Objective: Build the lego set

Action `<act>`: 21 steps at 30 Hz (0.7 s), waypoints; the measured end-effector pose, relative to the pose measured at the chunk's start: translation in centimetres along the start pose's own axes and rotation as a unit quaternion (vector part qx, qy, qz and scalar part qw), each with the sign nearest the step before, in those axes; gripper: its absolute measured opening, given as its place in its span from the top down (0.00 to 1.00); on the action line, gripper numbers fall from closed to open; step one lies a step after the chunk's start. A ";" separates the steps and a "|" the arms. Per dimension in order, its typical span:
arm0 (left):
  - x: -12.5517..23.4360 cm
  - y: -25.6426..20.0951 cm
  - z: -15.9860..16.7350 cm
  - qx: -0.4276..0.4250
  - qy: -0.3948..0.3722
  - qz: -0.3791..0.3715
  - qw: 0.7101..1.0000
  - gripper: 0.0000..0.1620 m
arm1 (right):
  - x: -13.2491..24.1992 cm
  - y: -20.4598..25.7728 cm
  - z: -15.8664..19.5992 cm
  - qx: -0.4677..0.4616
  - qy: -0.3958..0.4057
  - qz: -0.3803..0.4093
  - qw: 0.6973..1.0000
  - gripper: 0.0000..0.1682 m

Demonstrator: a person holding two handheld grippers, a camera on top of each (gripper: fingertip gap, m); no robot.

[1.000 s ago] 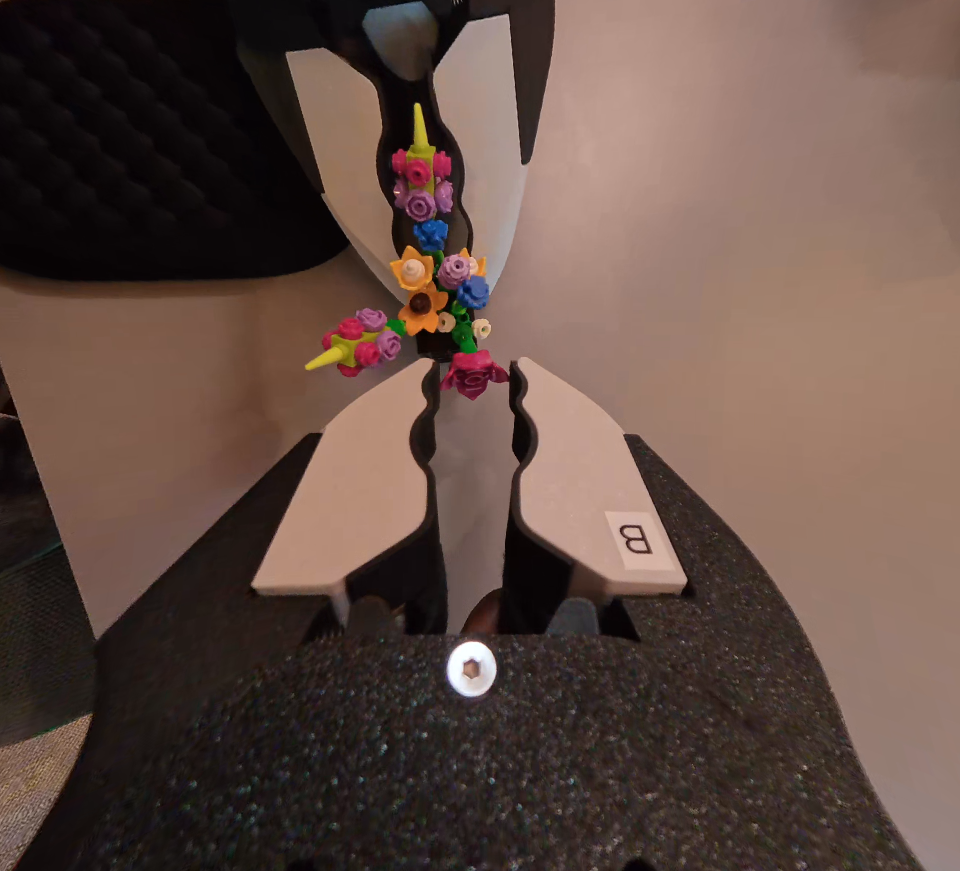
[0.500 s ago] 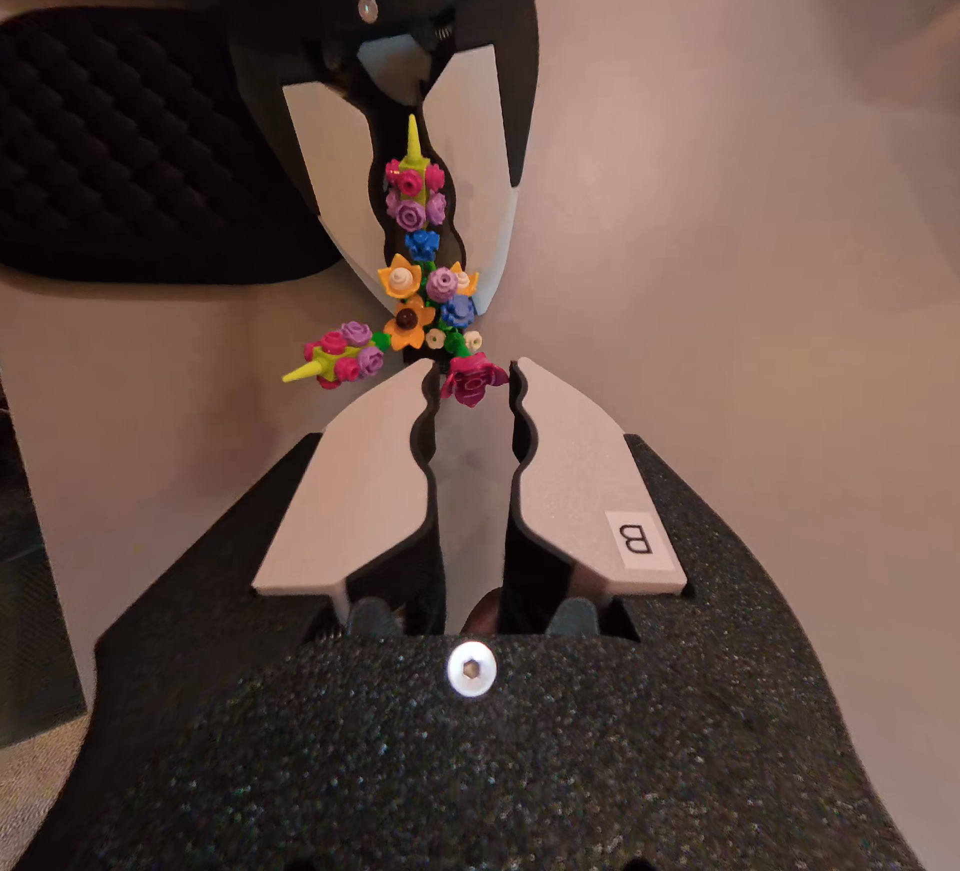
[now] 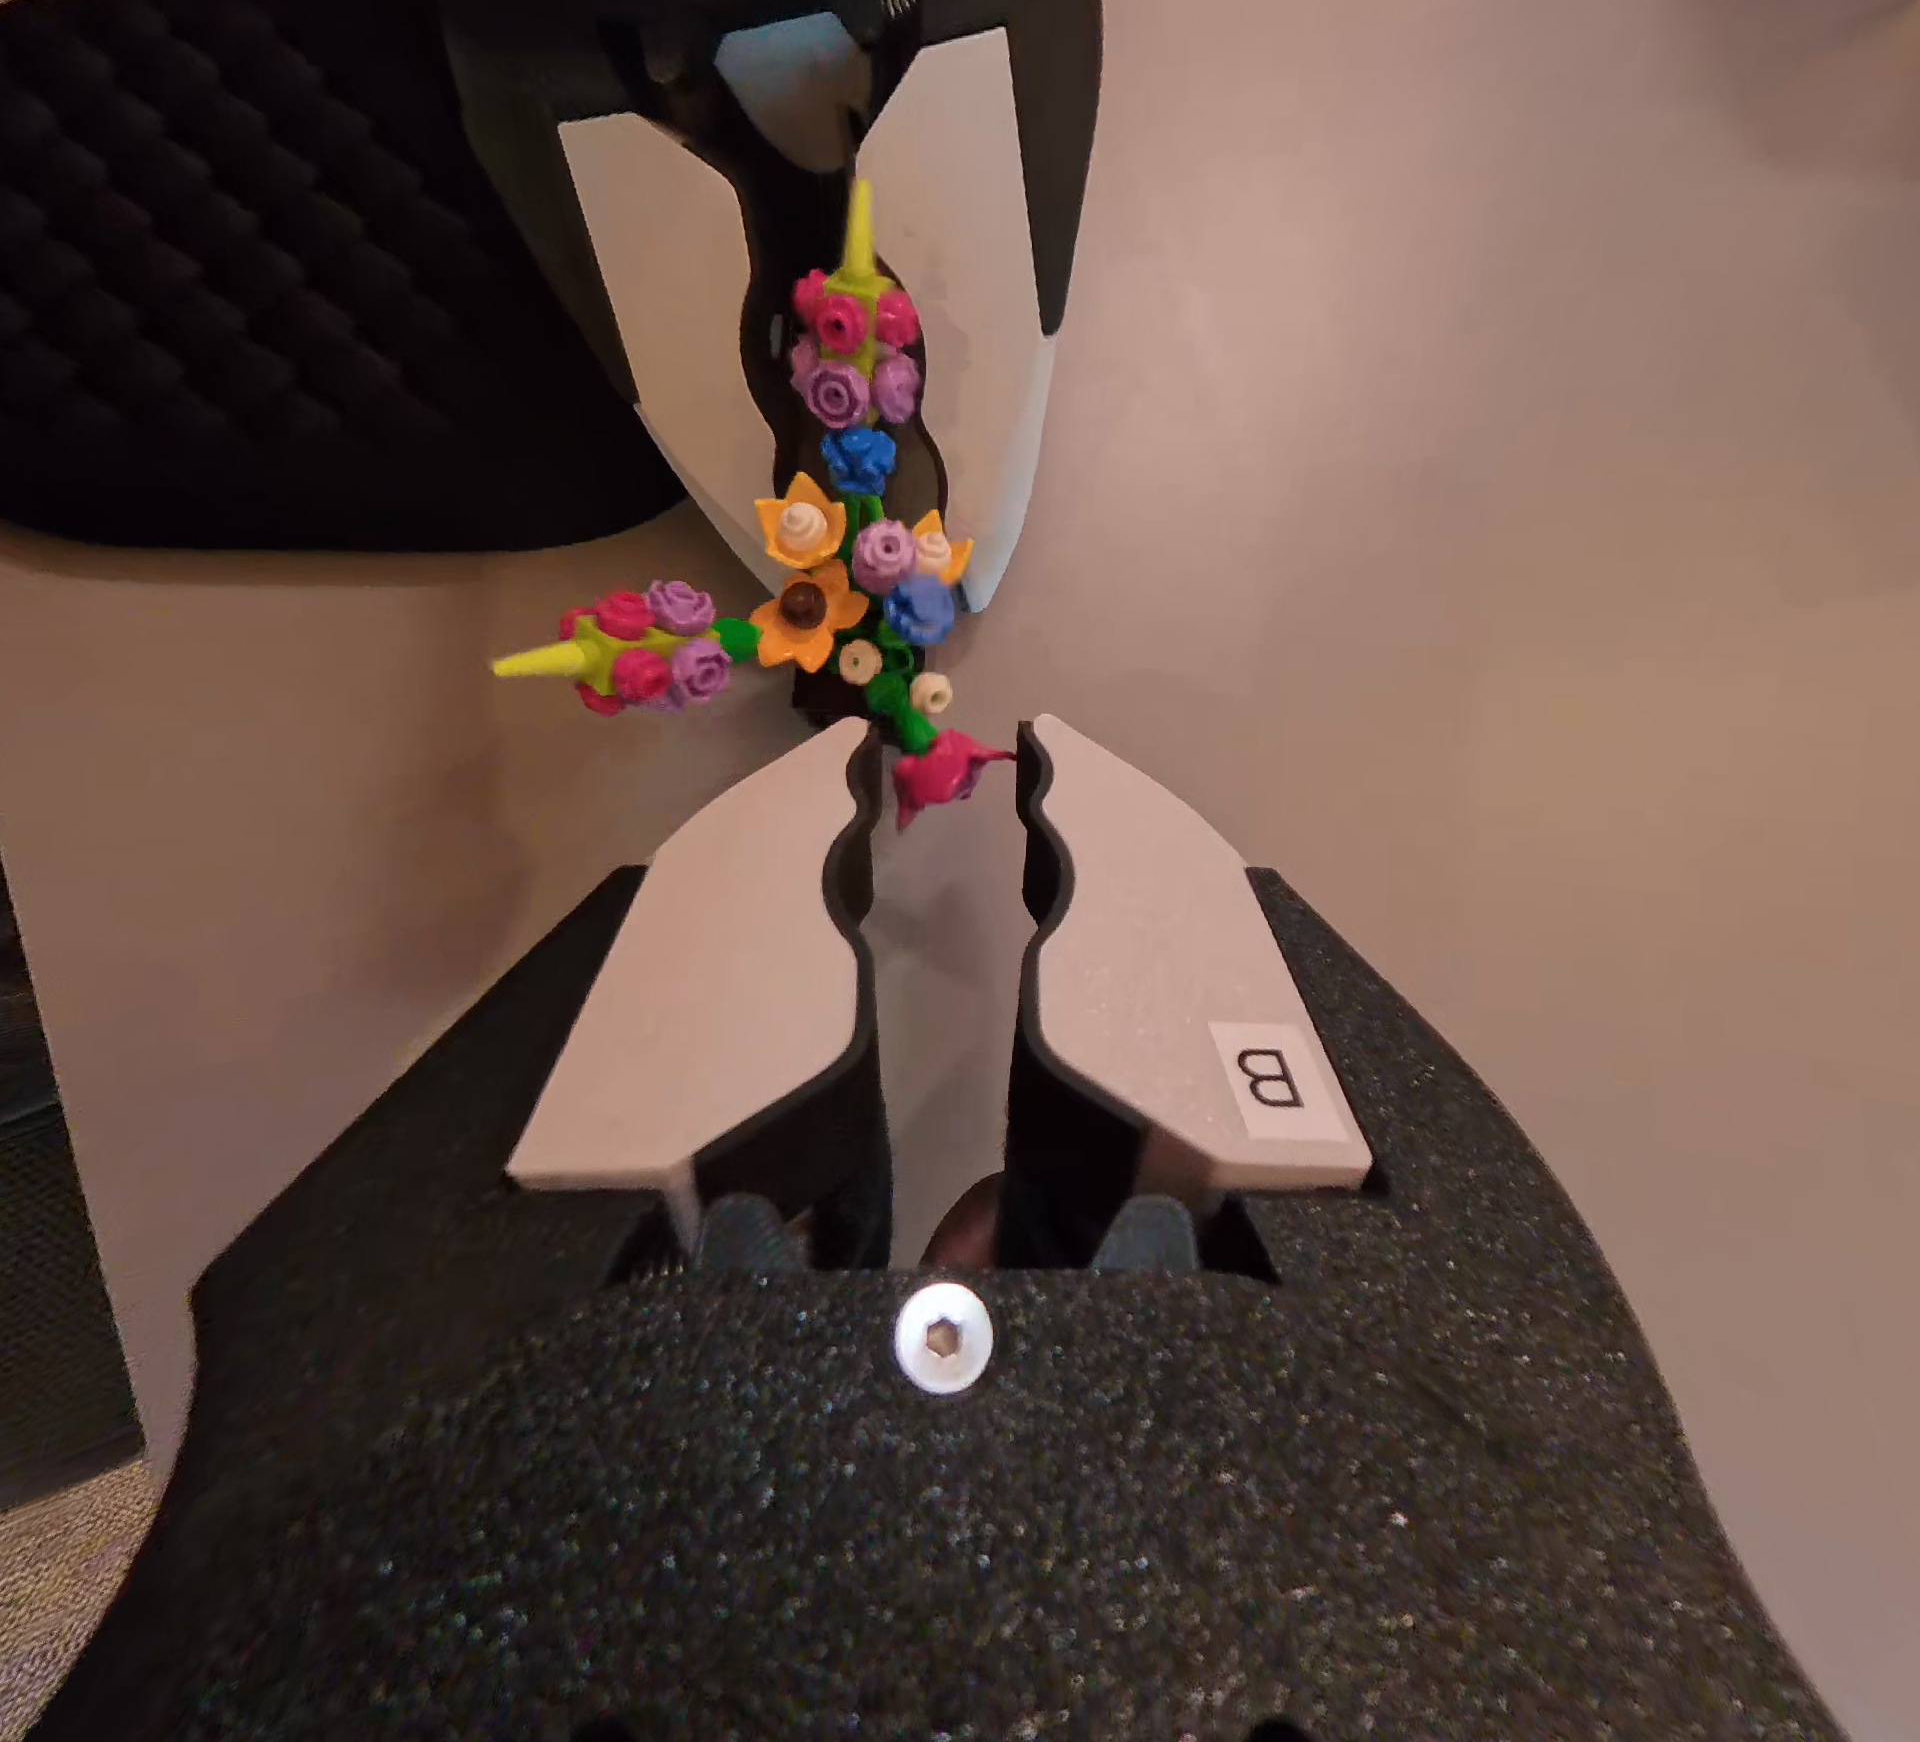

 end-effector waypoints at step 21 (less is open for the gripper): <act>0.0 0.0 0.0 -0.004 0.000 -0.005 1.000 0.81 | 2.3 0.1 1.2 -0.081 -0.085 0.014 0.993 0.90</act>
Point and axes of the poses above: each gripper's, where its closed fingertips meet, x back along the fingers, z out of its underside, y = z × x across the jaws, the point moved 5 cm from there along x, back along the fingers
